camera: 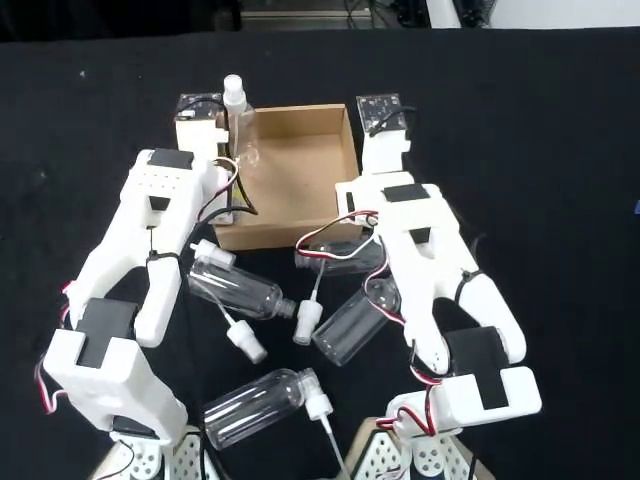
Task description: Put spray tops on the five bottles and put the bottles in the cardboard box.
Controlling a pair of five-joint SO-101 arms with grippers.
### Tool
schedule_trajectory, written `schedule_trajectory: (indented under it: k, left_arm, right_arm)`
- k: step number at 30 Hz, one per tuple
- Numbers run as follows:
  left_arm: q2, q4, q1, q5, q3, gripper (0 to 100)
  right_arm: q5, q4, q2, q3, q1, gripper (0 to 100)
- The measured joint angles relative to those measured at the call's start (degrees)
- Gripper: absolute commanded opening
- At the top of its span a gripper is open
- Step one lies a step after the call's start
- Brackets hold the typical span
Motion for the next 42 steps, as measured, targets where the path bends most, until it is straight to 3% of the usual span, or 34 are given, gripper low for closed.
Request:
schedule_trajectory:
  k: [42]
  left_arm:
    - [0.0, 2.37, 1.58, 2.64, 2.46, 3]
  right_arm:
    - [0.0, 1.93, -0.09, 2.64, 0.0, 1.1]
